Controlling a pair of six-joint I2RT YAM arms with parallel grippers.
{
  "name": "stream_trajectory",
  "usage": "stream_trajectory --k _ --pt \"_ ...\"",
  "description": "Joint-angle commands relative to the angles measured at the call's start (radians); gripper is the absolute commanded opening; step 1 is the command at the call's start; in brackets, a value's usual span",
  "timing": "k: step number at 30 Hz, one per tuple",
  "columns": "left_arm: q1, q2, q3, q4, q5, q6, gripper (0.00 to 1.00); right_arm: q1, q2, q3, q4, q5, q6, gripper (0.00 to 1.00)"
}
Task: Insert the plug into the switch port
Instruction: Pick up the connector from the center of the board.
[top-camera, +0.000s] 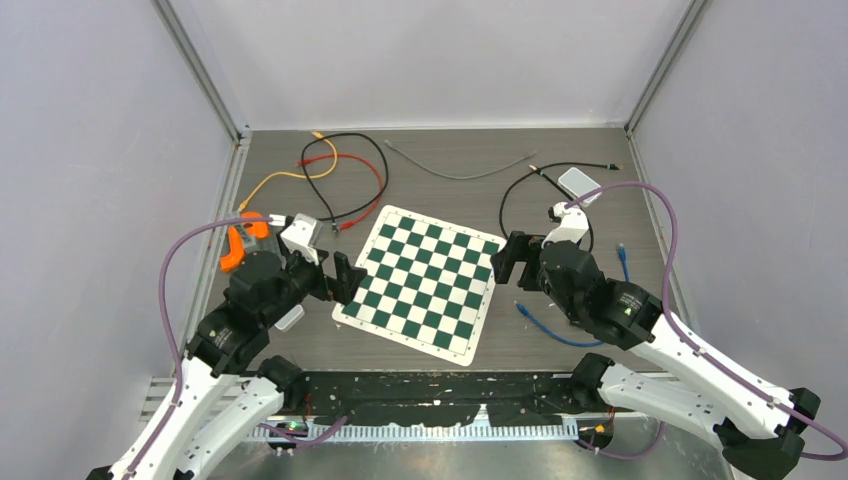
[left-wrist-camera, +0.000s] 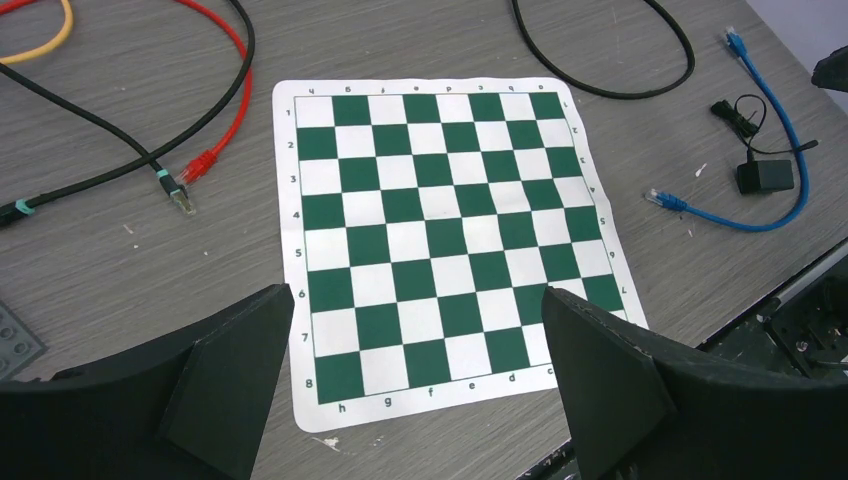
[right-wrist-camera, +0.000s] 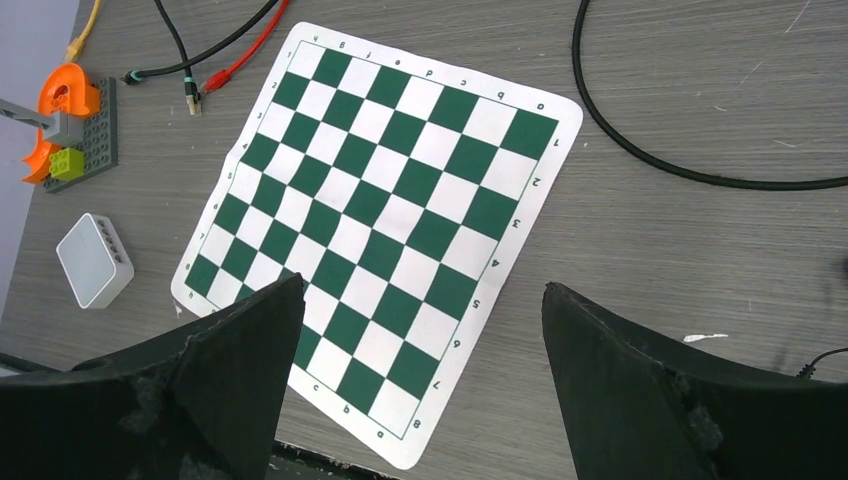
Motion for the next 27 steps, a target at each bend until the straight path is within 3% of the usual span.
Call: stream_trajectory --k 1,8,18,22,27 --pt "-0.002 -0.009 -0.001 0.022 -0.004 0.004 1.00 0.003 -0.004 0.040 0.001 0.034 0.023 0.96" --pt "-0.002 0.002 0.005 -0.007 -0.052 0.004 1.00 0.004 -0.006 0.044 0.011 0.035 0.030 0.96" --pt "0.022 0.135 0.086 -0.118 -0.330 -0.083 1.00 0.003 0.002 0.037 0.057 0.059 -0.053 0.96" --pt "0.149 0.256 0.150 -0.177 -0.414 -0.179 1.00 0.004 0.030 0.036 0.076 0.045 -0.120 0.96" --pt "0.469 0.387 0.164 -0.191 -0.368 -0.312 1.00 0.004 0.042 0.031 0.077 0.001 -0.164 0.96"
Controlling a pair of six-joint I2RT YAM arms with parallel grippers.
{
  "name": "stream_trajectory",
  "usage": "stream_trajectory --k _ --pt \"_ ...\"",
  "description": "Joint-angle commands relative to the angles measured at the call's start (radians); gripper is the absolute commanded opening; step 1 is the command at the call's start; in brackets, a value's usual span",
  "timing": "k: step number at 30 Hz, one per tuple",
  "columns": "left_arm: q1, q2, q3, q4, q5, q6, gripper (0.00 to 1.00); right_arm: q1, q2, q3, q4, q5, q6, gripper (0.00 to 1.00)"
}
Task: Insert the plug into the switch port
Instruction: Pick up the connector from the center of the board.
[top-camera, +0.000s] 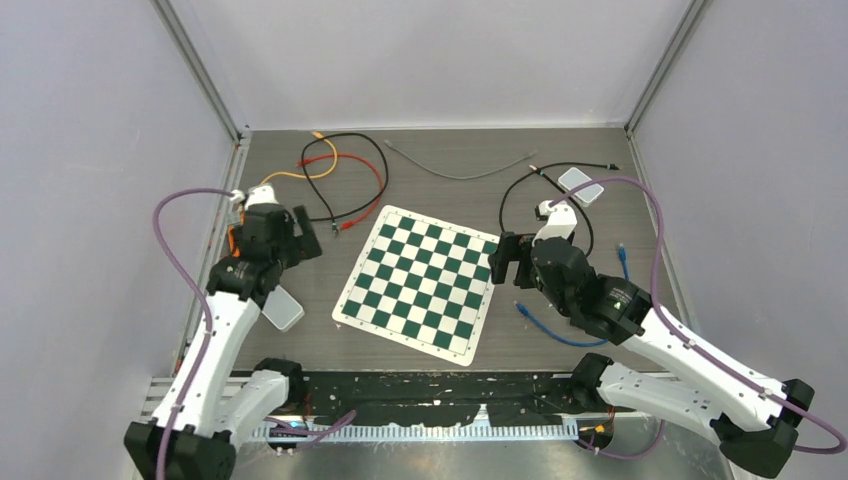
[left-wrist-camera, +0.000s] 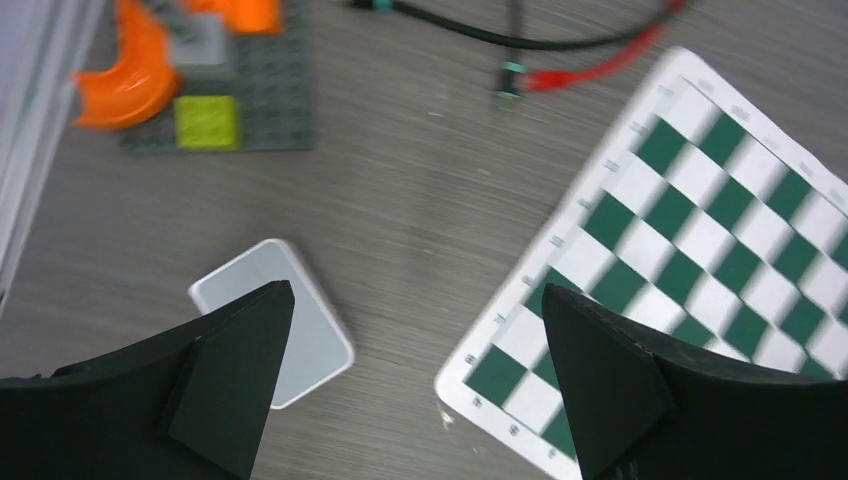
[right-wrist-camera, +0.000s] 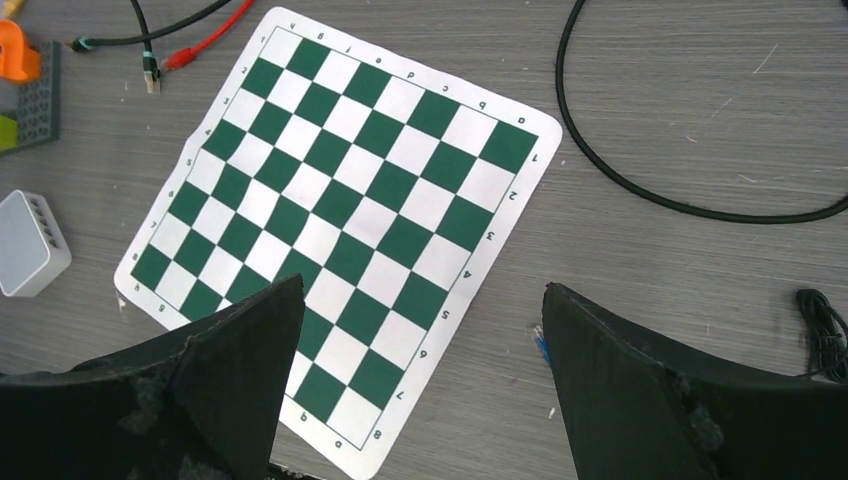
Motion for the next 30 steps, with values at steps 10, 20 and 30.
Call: stream_trajectory --k 10,20,30 --pt "0.347 0.197 -0.054 -0.141 -0.065 -0.345 1.00 0.004 -0.087 0.007 0.104 -0.153 -0.109 0.96" --pt "0.381 0.234 -0.187 -0.034 -0.017 -0.391 0.99 0.004 -0.171 -0.028 0.112 -0.165 -0.113 0.95" --pt "0.381 0.392 -0.222 0.008 0.015 -0.437 1.00 0.004 -0.211 -0.044 0.103 -0.155 -0.108 0.95"
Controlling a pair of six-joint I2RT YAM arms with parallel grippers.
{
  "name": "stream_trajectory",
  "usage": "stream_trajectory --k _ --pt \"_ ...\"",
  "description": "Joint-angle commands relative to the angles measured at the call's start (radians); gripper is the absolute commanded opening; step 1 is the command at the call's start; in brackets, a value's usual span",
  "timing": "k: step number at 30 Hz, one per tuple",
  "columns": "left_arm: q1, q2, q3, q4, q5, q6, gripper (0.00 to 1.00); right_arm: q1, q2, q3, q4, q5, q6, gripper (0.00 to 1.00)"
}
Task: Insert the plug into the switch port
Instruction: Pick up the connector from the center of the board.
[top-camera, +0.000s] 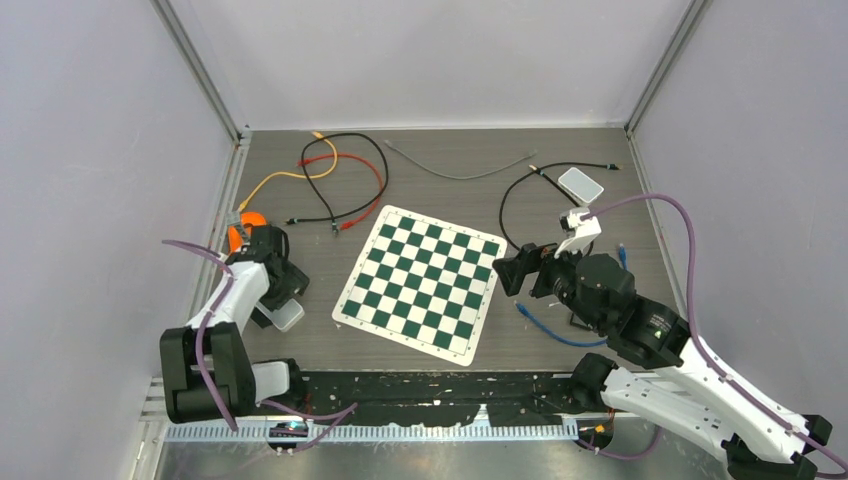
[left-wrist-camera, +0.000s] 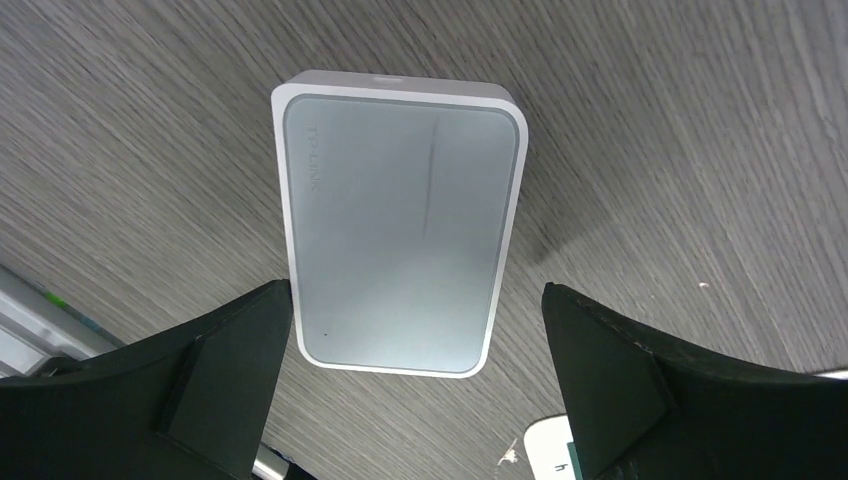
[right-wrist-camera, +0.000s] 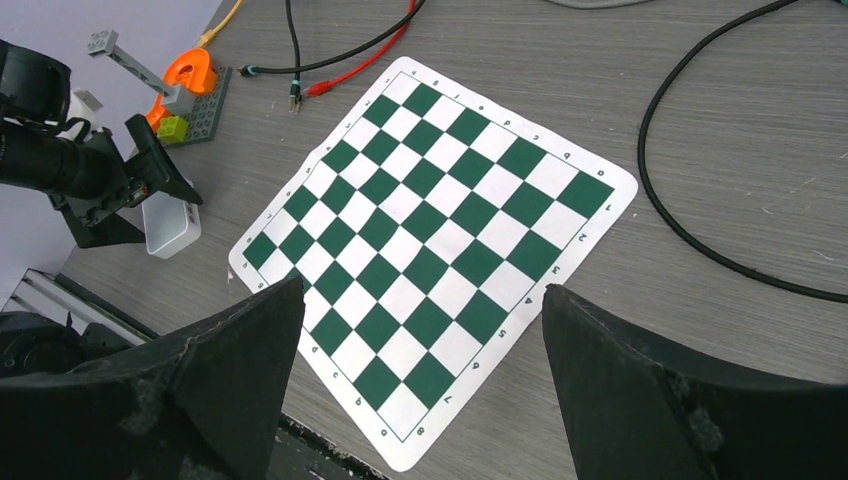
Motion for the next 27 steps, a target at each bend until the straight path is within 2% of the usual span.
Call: stream_trajectory --k 1,9,15,21,25,27 --pt "0.005 0.030 0.000 0.067 0.005 -0.033 1.00 0.004 -0.017 0.000 0.035 0.004 -0.011 0.95" --pt "0.005 0.039 -0.046 0.087 0.006 -0.062 0.96 0.003 -0.019 0.011 0.028 0.030 -0.021 0.96" --pt "0.004 0.053 -0.063 0.100 0.070 -0.050 0.80 0.003 -0.006 0.008 0.025 0.007 -0.021 0.95" --pt "-0.010 -0.059 -0.085 0.113 0.050 -0.034 0.59 0.004 -0.003 0.012 0.015 0.003 -0.015 0.95" --pt "-0.055 -0.105 -0.064 0.153 0.117 0.099 0.47 0.004 -0.005 0.016 0.017 0.013 -0.011 0.96" --pt "-0.093 -0.112 -0.055 0.189 0.142 0.200 0.47 0.004 -0.003 0.018 0.017 0.018 -0.011 0.96"
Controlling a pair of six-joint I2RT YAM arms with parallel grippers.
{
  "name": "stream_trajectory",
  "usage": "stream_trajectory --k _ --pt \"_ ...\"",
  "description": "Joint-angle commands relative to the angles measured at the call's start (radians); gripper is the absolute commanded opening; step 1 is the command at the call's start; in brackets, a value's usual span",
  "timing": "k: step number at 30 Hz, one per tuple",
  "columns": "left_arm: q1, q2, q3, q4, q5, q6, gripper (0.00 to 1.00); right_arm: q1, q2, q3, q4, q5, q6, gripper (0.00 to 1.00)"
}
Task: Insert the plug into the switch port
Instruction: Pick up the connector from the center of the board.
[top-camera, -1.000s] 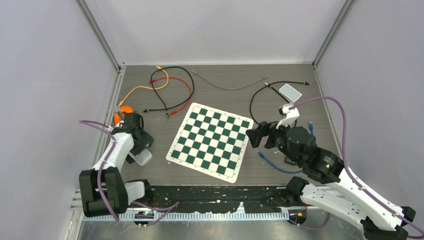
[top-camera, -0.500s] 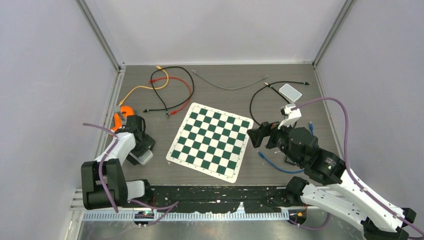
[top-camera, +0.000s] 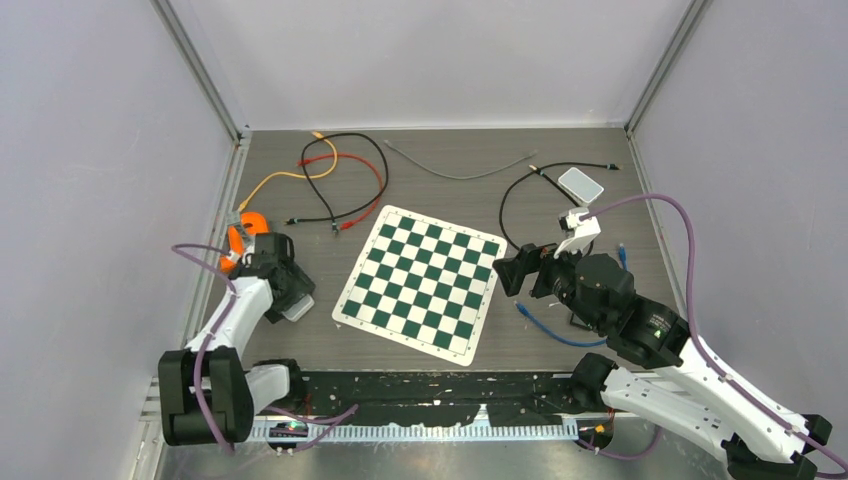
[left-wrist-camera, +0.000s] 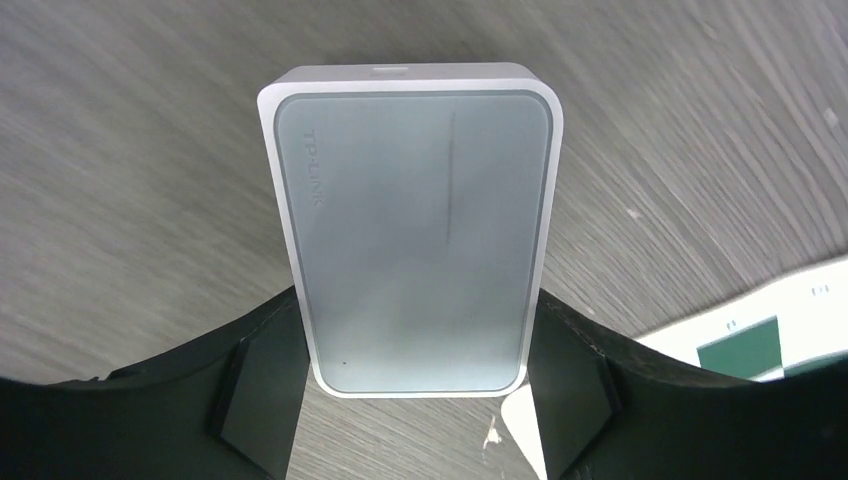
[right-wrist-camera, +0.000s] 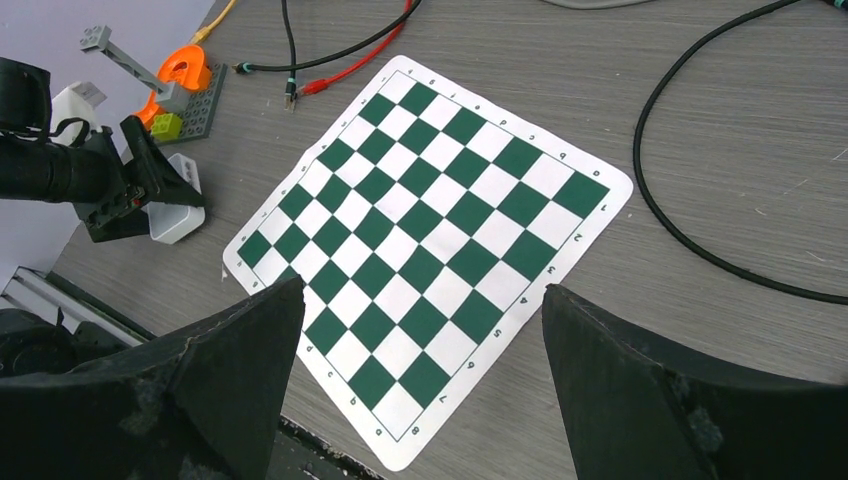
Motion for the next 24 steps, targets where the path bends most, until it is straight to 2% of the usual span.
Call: stream_trajectory --k 1,3,5,8,13,16,18,21,24 --pt "-0.091 -0.037 0.028 0.123 0.079 0.227 0.47 0.004 0.000 0.017 0.025 0.020 0.000 0.96" --pt "-0.112 -0.041 0.025 0.189 0.143 0.304 0.48 0.003 -0.004 0.009 0.040 0.019 0.004 0.96" --pt "-0.114 -0.025 0.048 0.228 0.277 0.391 0.48 0.004 -0.012 -0.007 0.060 0.004 0.010 0.96" --pt "-0.118 0.039 0.151 0.188 0.361 0.534 0.47 0.004 -0.017 -0.024 0.077 -0.033 0.023 0.96" --pt "-0.118 0.138 0.297 0.063 0.296 0.783 0.52 0.004 -0.029 -0.019 0.064 -0.058 0.023 0.96" --pt "-0.118 0.163 0.294 0.097 0.296 0.970 0.53 0.004 -0.044 -0.018 0.059 -0.054 0.013 0.96" --pt "-0.117 0.175 0.281 0.126 0.303 1.024 0.55 0.003 -0.049 -0.014 0.058 -0.053 0.003 0.96" --pt "-0.118 0.210 0.290 0.083 0.343 1.095 0.55 0.004 -0.049 0.002 0.040 -0.043 -0.010 0.96" --pt "-0.117 0.259 0.306 0.027 0.300 1.139 0.57 0.004 -0.056 0.005 0.023 -0.024 -0.014 0.96"
